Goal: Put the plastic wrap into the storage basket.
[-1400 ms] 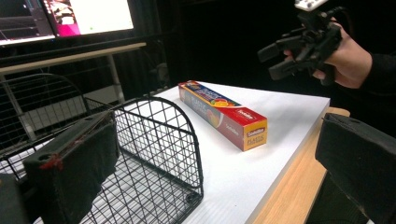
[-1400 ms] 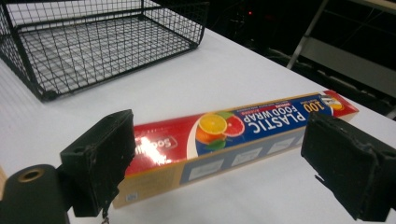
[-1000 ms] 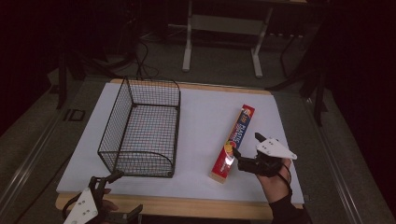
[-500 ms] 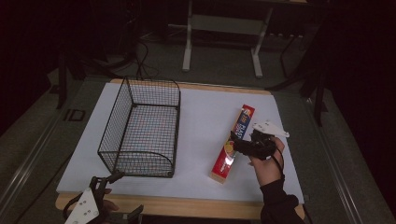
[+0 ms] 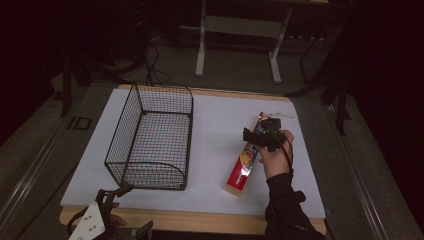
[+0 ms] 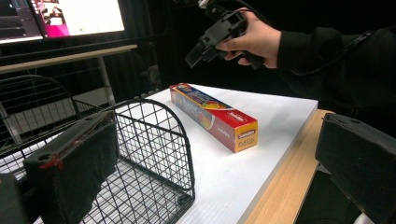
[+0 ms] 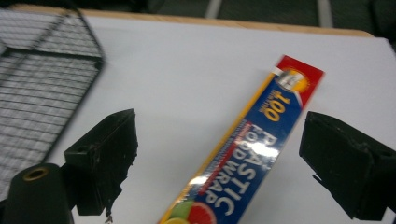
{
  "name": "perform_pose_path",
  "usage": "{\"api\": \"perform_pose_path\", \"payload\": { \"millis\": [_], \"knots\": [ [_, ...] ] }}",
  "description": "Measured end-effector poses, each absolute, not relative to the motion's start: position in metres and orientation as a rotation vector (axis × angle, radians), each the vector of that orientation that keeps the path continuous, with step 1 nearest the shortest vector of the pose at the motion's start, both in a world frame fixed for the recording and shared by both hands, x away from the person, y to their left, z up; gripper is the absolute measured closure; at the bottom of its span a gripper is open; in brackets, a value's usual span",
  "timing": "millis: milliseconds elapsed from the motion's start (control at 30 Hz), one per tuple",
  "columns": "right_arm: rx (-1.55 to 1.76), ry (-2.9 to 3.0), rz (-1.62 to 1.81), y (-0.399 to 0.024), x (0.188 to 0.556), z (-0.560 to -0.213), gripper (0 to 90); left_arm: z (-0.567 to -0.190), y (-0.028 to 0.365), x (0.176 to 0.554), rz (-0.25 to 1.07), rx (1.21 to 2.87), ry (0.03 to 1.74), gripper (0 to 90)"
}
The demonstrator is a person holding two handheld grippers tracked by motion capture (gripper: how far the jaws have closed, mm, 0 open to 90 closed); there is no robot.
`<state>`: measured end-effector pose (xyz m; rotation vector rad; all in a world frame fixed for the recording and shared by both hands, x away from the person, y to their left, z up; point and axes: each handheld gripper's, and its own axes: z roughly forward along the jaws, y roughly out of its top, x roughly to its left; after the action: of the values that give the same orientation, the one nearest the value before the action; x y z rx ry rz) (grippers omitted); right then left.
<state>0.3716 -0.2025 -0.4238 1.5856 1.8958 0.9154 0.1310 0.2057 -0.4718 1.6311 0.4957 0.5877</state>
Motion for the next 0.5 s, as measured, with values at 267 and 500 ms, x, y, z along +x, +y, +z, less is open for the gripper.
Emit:
{"api": "perform_pose_path", "payload": {
  "millis": [267,500],
  "knots": [
    [1.719,1.848,0.779,-0.204,0.389,-0.436,11.4,-0.472,0.204,0.131,0.590,1.635,0.493,0.1],
    [1.835,1.818,0.704,-0.203,0.401,-0.441,11.3,-0.472,0.205,0.132,0.589,1.630,0.498,0.1]
  ]
}}
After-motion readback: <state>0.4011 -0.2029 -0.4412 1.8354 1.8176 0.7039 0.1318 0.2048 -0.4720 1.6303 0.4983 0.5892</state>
